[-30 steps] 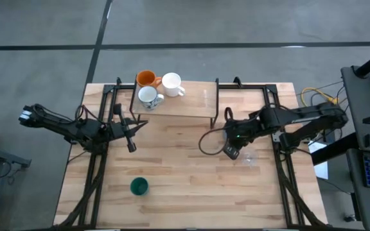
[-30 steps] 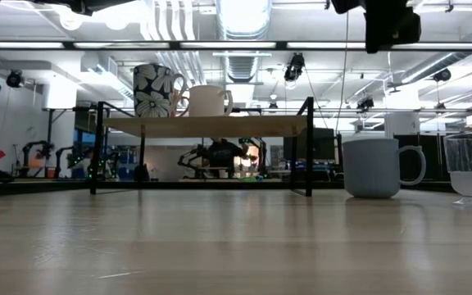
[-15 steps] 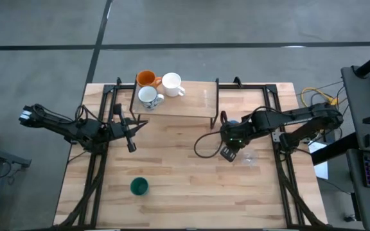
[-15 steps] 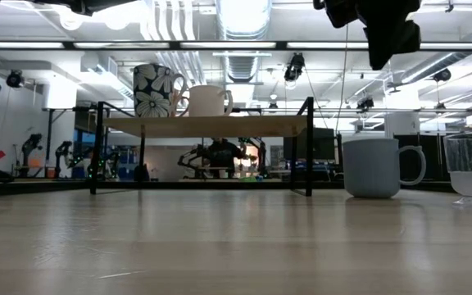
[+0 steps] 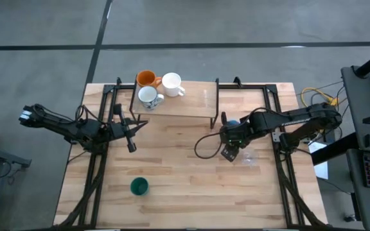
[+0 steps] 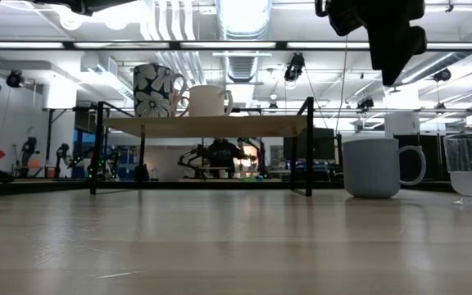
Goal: Stack small to large cups/mugs on shelf
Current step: Put the blue mug on the shelf
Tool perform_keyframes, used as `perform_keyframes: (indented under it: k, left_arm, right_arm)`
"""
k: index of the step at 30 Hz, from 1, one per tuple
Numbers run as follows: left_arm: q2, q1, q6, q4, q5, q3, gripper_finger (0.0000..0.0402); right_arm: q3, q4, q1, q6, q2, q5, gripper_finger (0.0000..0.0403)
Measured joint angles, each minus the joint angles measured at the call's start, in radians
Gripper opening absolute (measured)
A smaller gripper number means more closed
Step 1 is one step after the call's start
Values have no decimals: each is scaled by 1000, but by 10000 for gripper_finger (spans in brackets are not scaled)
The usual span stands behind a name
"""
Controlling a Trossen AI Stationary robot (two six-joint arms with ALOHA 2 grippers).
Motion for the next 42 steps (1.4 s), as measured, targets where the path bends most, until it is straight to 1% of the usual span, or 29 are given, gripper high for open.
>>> perform_keyframes:
  k: [4, 8, 20, 34, 42]
  left_arm:
    - [0, 0, 0, 0, 0, 0, 0]
    - [0, 0, 0, 0, 0, 0, 0]
    - [0, 0, 0, 0, 0, 0, 0]
    - [0, 0, 0, 0, 0, 0, 0]
    - [0, 0, 0, 0, 0, 0, 0]
  right_arm:
    - [0, 4, -16, -9, 1, 1, 266]
    - [0, 9, -15, -9, 1, 2, 282]
    - [2, 8, -15, -11, 1, 6, 274]
    - [-6, 7, -17, -42, 0, 129, 260]
    - [-62, 13, -47, -48, 0, 142, 258]
